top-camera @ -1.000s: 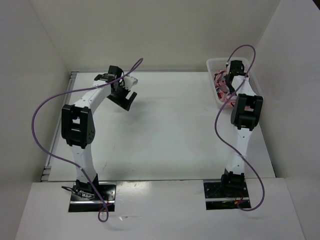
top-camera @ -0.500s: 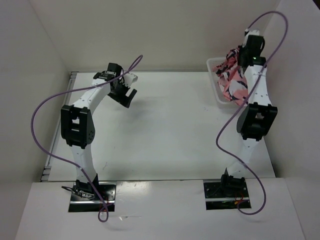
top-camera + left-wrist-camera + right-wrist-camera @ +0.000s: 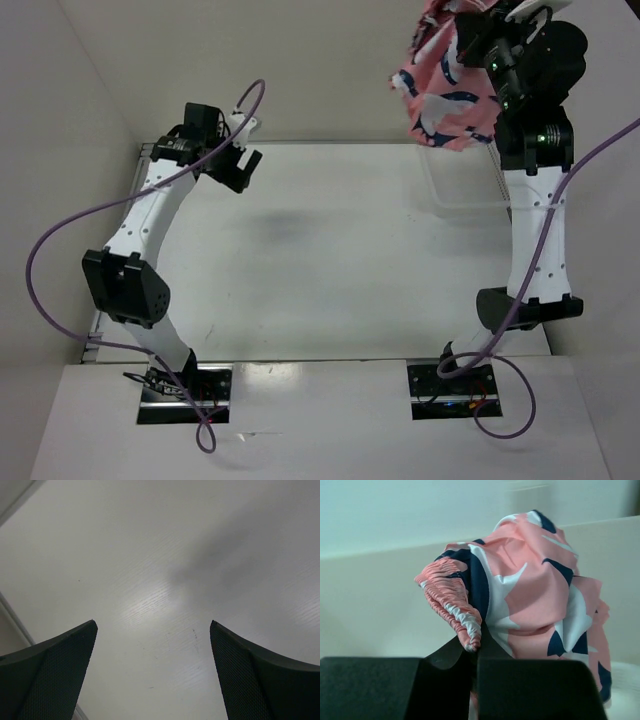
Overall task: Fold and stack the shorts
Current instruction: Move the shorts to the center of the board
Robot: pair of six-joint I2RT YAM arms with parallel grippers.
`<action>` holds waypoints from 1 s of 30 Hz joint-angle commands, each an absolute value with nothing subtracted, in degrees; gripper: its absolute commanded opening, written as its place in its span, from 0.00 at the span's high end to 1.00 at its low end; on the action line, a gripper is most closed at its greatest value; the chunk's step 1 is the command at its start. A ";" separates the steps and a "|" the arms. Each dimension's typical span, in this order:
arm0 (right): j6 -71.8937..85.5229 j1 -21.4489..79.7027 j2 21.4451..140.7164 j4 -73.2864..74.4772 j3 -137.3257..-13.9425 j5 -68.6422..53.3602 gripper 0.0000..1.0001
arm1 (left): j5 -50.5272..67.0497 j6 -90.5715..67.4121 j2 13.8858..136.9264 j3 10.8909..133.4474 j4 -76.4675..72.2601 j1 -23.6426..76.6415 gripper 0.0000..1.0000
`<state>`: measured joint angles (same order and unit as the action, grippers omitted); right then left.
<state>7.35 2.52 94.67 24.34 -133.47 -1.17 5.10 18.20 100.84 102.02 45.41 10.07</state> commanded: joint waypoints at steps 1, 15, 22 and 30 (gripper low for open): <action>31.01 4.83 92.64 20.14 -130.55 -13.42 1.00 | 3.18 19.25 95.11 104.15 45.09 10.28 0.00; 23.43 13.01 97.79 18.15 -83.60 -42.71 0.00 | 7.82 18.11 95.95 103.53 45.70 3.86 0.00; -5.09 13.01 96.59 23.64 -79.62 -15.87 0.00 | 5.98 25.65 106.51 108.53 48.69 16.33 0.00; -8.09 13.01 96.16 25.31 -75.96 -5.90 0.00 | -5.81 29.27 109.78 99.85 40.43 31.03 0.00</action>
<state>-3.75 13.23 99.22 24.84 -78.28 -13.10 -1.04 27.24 111.55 102.19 43.55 32.23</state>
